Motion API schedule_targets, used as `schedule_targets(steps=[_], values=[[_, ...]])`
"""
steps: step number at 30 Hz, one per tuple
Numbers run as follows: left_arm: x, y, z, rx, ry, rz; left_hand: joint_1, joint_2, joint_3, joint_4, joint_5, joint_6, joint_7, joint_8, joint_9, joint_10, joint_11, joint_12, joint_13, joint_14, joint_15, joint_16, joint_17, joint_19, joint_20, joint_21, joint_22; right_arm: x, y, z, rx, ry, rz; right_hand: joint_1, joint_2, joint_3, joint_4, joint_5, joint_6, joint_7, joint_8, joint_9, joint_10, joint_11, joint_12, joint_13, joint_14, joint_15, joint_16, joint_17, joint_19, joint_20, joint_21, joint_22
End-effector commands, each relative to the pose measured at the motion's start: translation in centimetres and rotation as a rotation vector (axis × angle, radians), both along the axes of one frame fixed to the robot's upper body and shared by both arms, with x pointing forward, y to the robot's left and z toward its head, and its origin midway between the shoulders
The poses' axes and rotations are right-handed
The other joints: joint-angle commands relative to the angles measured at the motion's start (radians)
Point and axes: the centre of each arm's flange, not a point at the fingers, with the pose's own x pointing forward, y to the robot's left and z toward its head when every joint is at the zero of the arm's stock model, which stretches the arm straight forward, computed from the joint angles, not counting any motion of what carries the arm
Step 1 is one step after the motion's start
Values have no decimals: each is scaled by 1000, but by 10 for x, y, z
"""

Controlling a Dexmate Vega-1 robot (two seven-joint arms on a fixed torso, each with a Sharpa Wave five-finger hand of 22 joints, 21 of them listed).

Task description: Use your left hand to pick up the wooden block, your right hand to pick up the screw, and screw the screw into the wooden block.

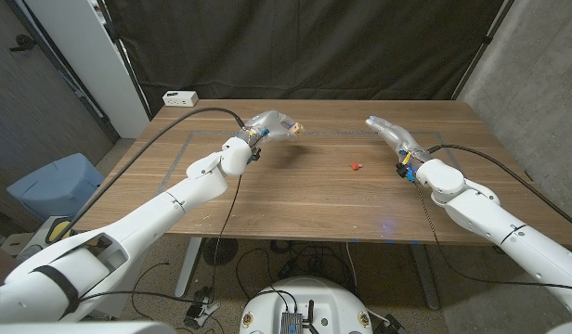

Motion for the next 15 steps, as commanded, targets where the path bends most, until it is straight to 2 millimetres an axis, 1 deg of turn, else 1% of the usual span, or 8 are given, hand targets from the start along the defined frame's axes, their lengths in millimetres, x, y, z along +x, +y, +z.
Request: schedule_targets(steps=[1,6,8,10,15], values=[[8,7,-4,-137,15,-100,3,13,-4,-1,-1,8,0,1,2,5,5,-4,3,-6,-12,0,6,-8,3,1,0,-11,1,14,-150,0,-31,18,-10,3,-15,-5,5,-4,0,4,-3,-7,7,2,-22,7,6,3,-3,4,-1,1],[11,8,-6,-200,52,-129,-1,14,-9,1,-1,5,0,-2,1,-15,7,-17,5,-14,-10,-1,7,-15,3,0,0,-12,-1,19,-200,14,-46,31,-23,4,-30,-10,9,-4,2,5,0,-13,9,2,-18,10,8,3,1,6,0,1],[13,8,-7,-224,67,-150,-5,15,-11,2,-1,1,0,-4,1,-18,6,-20,6,-19,-15,-2,8,-20,2,-1,0,-12,-3,20,-213,18,-47,36,-29,5,-35,-13,16,-13,4,6,0,-14,9,3,-17,9,8,3,3,6,1,1],[15,8,-8,-247,76,-159,-7,16,-13,3,-1,-1,0,-5,1,-18,6,-22,7,-24,-24,-2,8,-23,2,-1,0,-13,-4,22,-228,21,-55,40,-33,5,-40,-16,14,-15,3,6,-1,-15,9,3,-15,11,9,3,5,7,1,1],[18,7,-9,-286,98,-193,-8,17,-15,2,0,-3,-1,-6,1,-19,6,-24,9,-28,-27,-2,8,-29,2,-1,0,-14,-7,25,-270,27,-64,52,-45,6,-51,-23,17,-25,4,7,-4,-18,8,3,-13,11,10,4,7,12,2,1]])
